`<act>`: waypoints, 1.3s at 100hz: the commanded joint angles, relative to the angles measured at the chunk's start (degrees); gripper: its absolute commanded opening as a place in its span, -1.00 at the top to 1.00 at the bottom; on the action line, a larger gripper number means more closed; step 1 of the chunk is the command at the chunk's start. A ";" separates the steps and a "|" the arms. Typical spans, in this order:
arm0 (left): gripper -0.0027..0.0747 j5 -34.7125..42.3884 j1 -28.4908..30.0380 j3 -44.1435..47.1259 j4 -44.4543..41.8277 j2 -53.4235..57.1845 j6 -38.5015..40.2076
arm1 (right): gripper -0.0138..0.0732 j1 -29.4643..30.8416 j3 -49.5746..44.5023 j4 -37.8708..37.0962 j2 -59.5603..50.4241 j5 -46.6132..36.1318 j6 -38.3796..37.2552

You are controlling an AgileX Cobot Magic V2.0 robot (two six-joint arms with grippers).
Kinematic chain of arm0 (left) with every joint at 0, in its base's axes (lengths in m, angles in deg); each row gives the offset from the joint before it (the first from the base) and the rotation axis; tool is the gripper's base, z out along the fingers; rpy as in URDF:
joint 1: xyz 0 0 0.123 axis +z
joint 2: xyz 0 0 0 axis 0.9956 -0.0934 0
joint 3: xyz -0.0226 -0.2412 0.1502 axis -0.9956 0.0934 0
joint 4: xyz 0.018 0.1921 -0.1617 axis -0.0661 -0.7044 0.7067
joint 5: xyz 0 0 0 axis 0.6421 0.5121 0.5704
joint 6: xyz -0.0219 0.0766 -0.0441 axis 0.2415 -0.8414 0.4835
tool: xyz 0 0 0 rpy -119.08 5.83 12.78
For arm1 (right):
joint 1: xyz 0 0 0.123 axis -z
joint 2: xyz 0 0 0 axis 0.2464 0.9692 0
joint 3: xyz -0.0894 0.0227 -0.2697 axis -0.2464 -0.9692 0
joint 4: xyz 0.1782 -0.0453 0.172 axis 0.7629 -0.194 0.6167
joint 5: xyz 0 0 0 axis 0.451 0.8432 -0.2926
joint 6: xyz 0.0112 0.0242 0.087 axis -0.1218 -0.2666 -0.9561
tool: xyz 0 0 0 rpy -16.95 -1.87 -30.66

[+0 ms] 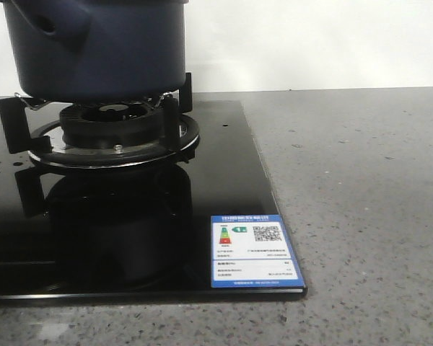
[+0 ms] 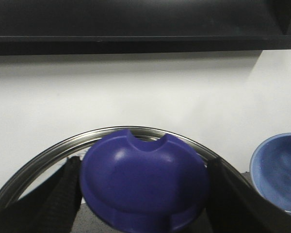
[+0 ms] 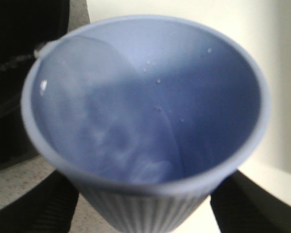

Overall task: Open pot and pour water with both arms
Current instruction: 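Tilt the cup with right gripper to pour water into the pot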

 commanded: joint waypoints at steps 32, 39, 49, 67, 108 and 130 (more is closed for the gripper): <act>0.00 6.03 0.31 -2.20 0.21 1.69 -0.06 | -0.08 -0.72 2.16 -12.16 -2.92 -8.33 1.84; 0.00 6.03 0.31 -2.20 0.21 1.69 -0.06 | -0.08 -1.12 2.16 -14.66 -2.92 -8.47 1.84; 0.00 6.03 0.31 -2.20 0.21 1.69 -0.06 | -0.08 -1.70 2.16 -18.39 -2.92 -8.56 1.84; 0.00 6.03 0.31 -2.20 0.21 1.69 -0.06 | -0.08 -1.86 2.16 -23.55 -2.92 -8.98 1.84; 0.00 6.03 0.31 -2.20 0.21 1.69 -0.06 | -0.08 -1.86 2.16 -31.22 -2.92 -10.80 1.84; 0.00 6.03 0.31 -2.20 0.21 1.69 -0.06 | -0.08 -1.86 2.16 -32.91 -2.92 -13.81 1.84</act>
